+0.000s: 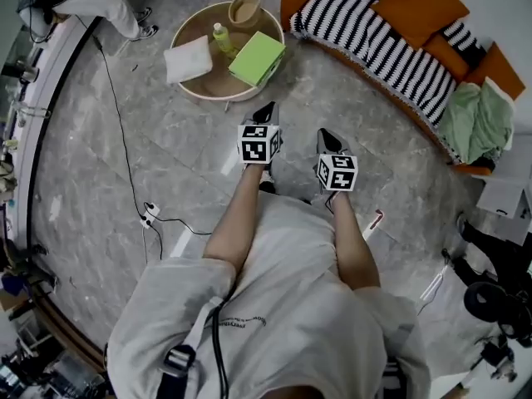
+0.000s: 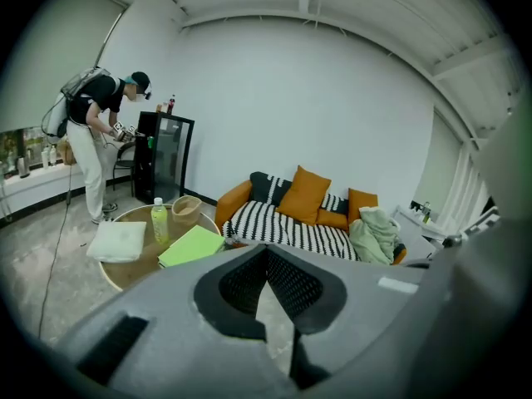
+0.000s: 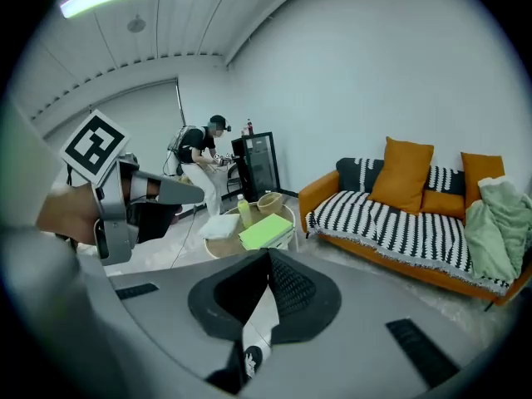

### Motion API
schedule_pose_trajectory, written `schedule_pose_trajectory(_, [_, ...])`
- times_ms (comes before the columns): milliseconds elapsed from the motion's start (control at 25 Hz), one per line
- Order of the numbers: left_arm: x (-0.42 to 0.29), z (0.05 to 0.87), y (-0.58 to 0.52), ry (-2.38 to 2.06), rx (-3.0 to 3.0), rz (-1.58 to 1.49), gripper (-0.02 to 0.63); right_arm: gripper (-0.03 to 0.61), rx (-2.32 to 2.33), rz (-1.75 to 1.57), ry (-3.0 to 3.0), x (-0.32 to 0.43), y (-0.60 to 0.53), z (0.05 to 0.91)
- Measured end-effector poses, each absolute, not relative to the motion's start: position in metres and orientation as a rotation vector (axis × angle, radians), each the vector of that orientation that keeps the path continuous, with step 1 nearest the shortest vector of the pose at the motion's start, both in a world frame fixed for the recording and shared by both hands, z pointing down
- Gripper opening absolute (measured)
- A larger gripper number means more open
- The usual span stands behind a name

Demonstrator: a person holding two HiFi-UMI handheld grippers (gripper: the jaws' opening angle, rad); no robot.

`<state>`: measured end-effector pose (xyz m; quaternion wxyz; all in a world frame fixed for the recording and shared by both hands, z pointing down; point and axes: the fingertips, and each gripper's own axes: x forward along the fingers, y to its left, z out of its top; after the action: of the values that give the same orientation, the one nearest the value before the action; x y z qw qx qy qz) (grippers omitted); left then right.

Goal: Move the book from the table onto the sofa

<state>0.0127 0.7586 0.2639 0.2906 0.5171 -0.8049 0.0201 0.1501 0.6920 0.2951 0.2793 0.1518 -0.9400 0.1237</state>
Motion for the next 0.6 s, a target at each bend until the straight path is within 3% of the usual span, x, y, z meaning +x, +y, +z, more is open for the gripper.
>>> schedule_pose_trajectory(600, [-0.078,0.292,0.746,-2.002,1.45,0.103,0.008,0.006,0.533,0.404,-2.463,0.048,0.682,0.305])
